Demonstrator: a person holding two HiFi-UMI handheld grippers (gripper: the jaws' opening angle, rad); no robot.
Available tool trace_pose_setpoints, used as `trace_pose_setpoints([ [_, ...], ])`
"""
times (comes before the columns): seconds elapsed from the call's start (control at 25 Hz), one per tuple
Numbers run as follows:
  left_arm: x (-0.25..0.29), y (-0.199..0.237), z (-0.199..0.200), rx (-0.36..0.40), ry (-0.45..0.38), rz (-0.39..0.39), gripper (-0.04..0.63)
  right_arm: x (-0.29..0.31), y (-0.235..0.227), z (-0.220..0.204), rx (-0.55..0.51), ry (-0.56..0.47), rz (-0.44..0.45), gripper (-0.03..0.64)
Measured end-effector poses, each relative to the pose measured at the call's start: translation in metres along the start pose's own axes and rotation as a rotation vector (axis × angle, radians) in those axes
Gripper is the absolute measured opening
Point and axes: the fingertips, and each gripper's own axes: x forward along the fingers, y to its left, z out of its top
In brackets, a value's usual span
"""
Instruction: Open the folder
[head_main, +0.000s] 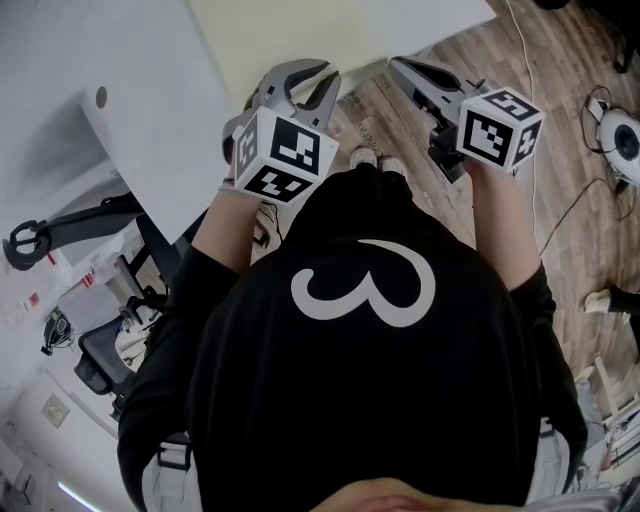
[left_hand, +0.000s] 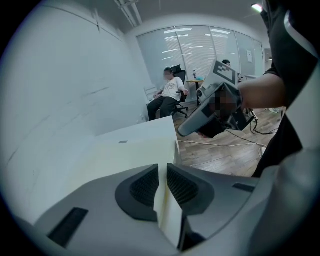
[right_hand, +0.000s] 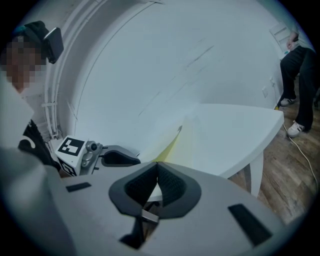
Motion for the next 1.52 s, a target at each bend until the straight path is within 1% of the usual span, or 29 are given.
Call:
trace_pose_setpoints([
  [0.12, -0.002, 0.000, 0.002, 0.005, 0.003, 0.003, 0.054, 0.007, 0.000, -0.001, -0.035, 0.026, -0.003, 0.023],
  [0.28, -0.005, 0.003, -0.001, -0.001, 0.002, 0.010, 0.043, 0.020, 0.001, -0.002, -0.134, 0.084, -0.018, 0.023],
  [0.48, -0.006, 0.004, -0.003, -0.007, 0.000, 0.013, 0.035, 0.030, -0.005, 0.002, -0.220, 0.125, -0.048, 0.023],
  [0.68, -0.006, 0.005, -0.001, -0.020, -0.006, 0.032, 0.035, 0.033, -0.008, 0.001, -0.314, 0.170, -0.050, 0.023],
  [0.92, -0.010, 0.007, -0.001, -0.060, -0.015, 0.034, 0.035, 0.034, -0.004, 0.000, -0.353, 0.196, -0.054, 0.023],
  [1.16, -0.013, 0.007, 0.000, -0.047, -0.020, 0.042, 0.031, 0.034, -0.004, -0.003, -0.376, 0.223, -0.065, 0.023],
  [1.52, -0.021, 0.011, 0.003, -0.076, -0.040, 0.050, 0.025, 0.036, -0.001, -0.006, -0.448, 0.279, -0.091, 0.023],
])
